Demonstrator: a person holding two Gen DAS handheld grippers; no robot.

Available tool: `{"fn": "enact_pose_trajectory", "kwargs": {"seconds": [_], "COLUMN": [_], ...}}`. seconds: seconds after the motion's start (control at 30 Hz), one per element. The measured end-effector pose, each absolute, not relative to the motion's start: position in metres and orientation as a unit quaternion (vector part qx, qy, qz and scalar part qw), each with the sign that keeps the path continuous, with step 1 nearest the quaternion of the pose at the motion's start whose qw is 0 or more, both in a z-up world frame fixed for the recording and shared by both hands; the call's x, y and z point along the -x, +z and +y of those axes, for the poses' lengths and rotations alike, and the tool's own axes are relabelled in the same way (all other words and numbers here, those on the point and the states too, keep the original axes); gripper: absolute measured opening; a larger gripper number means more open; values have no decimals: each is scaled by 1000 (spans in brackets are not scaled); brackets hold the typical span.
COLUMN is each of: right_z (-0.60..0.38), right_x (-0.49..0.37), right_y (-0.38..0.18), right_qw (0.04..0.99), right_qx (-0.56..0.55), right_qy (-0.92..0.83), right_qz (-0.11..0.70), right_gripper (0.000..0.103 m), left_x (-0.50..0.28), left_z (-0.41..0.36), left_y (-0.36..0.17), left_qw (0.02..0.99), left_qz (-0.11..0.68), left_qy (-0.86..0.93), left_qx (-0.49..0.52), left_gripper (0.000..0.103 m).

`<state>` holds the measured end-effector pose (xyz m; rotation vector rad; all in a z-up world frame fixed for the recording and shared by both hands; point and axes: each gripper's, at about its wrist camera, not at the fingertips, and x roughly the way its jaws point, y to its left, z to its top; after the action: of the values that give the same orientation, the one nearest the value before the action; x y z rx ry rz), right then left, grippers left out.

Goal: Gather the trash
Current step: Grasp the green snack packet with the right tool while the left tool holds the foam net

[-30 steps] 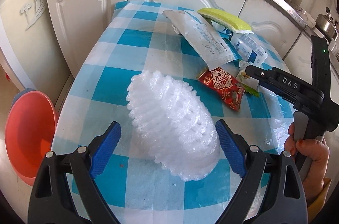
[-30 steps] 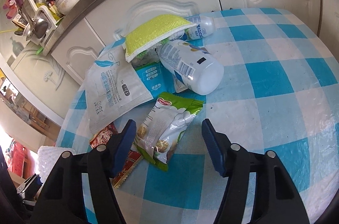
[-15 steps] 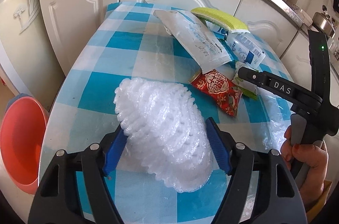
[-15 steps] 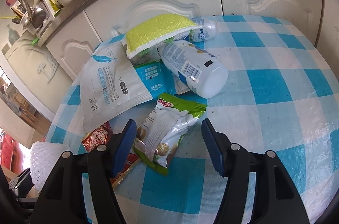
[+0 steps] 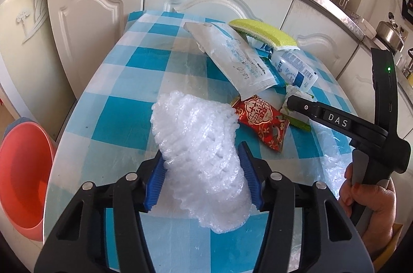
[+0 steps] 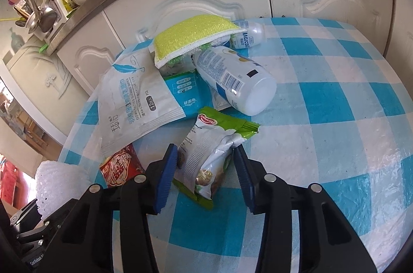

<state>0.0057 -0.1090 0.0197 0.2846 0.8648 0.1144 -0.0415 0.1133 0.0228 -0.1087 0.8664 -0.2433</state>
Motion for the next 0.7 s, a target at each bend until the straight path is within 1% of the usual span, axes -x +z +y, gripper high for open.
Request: {"fn": "enact_pose_trajectory", "kwargs": {"seconds": [0.03,0.1,0.37,0.43,0.7], "right_z": [-110,-112,-122,-126,-136], "right_x": [-5,-4,2,5,18], "right_y": [19,20,17,18,25], "right_qw": [896,894,891,889,893], "right_qx": [-142,-151,-183,-196,-209], "right_qy": [59,64,74,76,71], "right_qz": [417,416,409,407,392], "right_gripper": [40,36,34,31,29], "left_x": [42,42,43,44,48], "left_z": [114,115,119,121,124], "left_y": [23,23,24,25,28], "left_qw": [899,900,900,901,903], "left_qz": [418,416,411,408,399], "left_qy": [-119,-120,-129,-131,-144], "left_qx": [54,55,66,69,77], "left_gripper": [54,53,49,48,46]}}
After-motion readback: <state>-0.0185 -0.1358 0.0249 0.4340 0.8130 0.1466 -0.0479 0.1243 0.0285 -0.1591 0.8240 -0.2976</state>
